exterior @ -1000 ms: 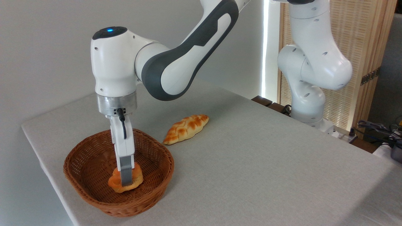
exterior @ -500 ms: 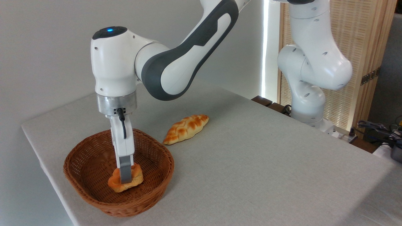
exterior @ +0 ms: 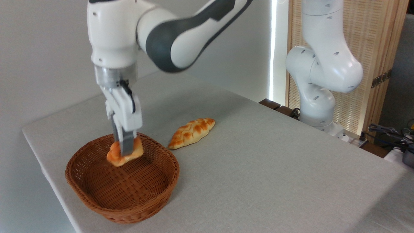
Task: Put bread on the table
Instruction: 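Lift the bun out of the basket and carry it beside the braided roll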
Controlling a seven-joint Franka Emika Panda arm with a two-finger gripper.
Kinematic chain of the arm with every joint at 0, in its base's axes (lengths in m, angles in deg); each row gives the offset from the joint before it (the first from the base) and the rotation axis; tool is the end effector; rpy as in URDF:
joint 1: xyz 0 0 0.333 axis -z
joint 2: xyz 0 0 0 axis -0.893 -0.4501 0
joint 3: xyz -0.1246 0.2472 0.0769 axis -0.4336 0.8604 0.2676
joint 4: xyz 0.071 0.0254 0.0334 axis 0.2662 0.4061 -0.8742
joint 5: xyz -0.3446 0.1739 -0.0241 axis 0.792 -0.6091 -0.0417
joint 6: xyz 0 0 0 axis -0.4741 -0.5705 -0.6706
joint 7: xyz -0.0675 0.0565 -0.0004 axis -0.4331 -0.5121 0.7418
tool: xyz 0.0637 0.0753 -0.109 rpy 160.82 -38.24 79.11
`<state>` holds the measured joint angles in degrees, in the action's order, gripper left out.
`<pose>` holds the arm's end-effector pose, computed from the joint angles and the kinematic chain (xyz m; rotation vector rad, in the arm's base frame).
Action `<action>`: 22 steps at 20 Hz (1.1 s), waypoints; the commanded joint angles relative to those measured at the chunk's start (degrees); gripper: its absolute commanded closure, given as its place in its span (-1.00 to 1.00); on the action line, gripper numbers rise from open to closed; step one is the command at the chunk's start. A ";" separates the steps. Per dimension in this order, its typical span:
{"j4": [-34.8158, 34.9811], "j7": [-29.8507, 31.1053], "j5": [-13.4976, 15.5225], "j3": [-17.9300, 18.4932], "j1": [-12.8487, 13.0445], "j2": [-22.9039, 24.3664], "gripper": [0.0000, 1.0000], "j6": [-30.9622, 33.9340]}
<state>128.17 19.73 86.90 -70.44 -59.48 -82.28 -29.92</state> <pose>0.6061 -0.1114 0.4422 2.6929 -1.3482 0.3102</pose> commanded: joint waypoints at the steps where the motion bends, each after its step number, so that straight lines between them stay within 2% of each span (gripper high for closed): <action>1: -0.69 0.64 2.11 2.40 -0.08 4.19 0.44 7.89; 3: 0.88 -0.59 1.68 4.42 -0.08 8.14 0.43 12.46; 4: 3.76 -2.59 1.50 6.17 -0.08 11.29 0.42 14.82; 5: 6.40 -4.44 1.24 6.45 -0.08 13.41 0.42 15.98; 7: 13.78 -8.83 -5.41 7.59 0.18 18.94 0.32 16.78; 8: 15.64 -11.29 -7.45 7.59 0.19 19.75 0.13 16.78; 9: 17.57 -15.67 -9.82 7.59 0.45 19.93 0.04 16.78; 10: 18.89 -17.02 -10.10 7.59 1.06 19.93 0.03 16.69; 11: 20.56 -17.38 -10.28 7.59 1.76 19.85 -0.17 16.34; 13: 22.76 -17.38 -11.76 7.59 3.43 19.58 -0.41 14.07; 15: 24.61 -17.73 -11.95 7.59 4.66 19.15 -0.72 10.39; 19: 24.97 -19.40 -11.95 7.59 5.55 17.74 -0.99 9.22; 22: 24.97 -19.40 -11.95 7.59 5.55 17.74 -1.00 9.13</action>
<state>152.89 1.38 75.88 -63.41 -54.41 -64.90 -20.08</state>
